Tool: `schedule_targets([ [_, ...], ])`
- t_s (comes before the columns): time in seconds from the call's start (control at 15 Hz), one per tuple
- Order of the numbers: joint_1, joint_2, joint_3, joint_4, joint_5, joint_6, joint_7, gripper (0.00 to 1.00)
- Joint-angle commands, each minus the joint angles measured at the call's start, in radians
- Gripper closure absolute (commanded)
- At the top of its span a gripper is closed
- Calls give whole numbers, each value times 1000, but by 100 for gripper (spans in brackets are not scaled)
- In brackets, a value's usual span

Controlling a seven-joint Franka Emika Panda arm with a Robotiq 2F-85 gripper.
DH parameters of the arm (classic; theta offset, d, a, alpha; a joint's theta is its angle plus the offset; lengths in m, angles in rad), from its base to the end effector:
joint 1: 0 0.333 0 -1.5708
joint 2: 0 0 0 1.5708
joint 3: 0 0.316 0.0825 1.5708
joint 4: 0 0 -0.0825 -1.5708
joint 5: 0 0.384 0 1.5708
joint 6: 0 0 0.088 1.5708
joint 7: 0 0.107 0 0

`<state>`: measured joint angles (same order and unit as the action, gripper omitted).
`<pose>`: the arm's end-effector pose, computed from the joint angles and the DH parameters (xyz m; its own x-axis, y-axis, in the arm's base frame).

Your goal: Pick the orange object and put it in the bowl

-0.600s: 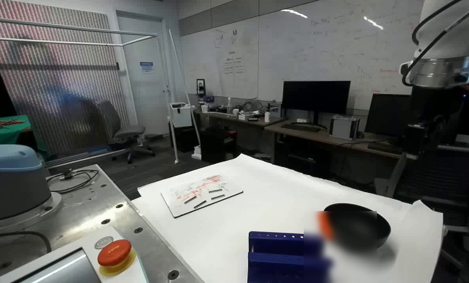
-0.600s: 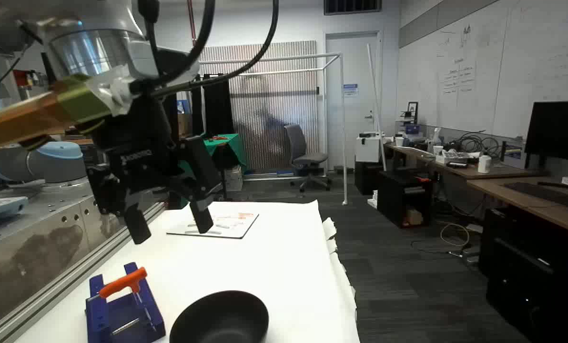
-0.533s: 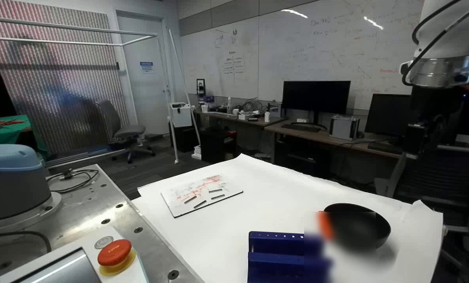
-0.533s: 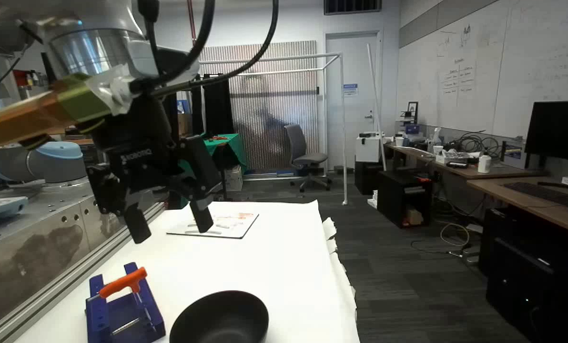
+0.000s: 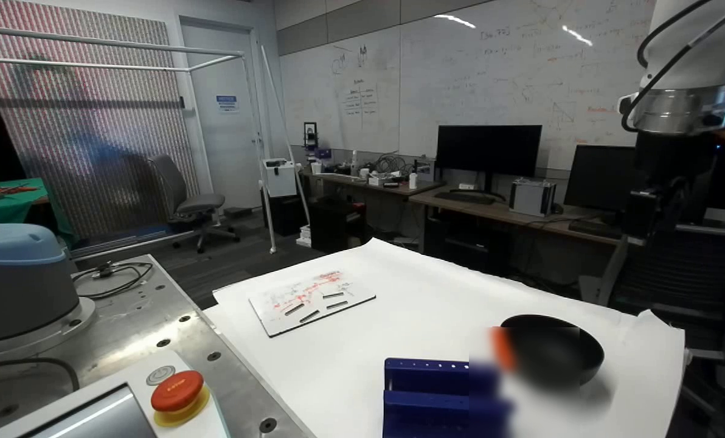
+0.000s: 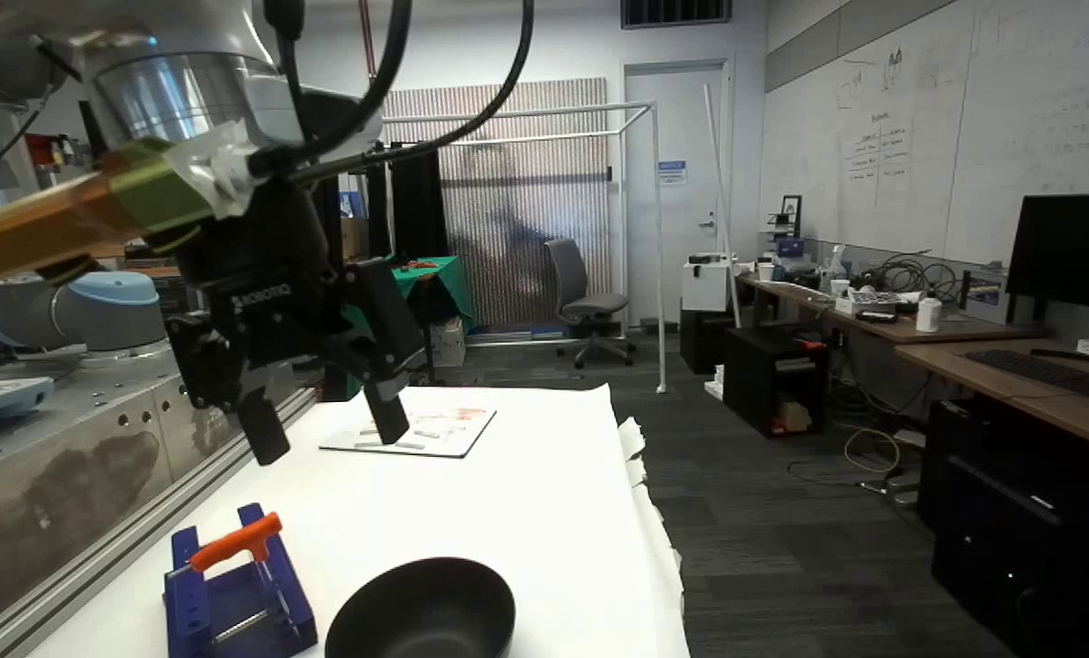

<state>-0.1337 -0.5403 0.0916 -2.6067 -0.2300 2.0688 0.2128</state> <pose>0.3734 -0.0279 0.4306 0.9877 -0.1522 0.0367 -0.1565 -0.9571 0.2437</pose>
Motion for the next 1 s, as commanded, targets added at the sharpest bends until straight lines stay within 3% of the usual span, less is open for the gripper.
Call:
schedule_targets([
  [0.0, 13, 44, -4, 39, 45, -38, 89, 0],
  [0.47, 85, 318, 98, 200, 172, -12, 380, 0],
  [0.93, 199, 550, 118, 378, 150, 80, 599, 0],
])
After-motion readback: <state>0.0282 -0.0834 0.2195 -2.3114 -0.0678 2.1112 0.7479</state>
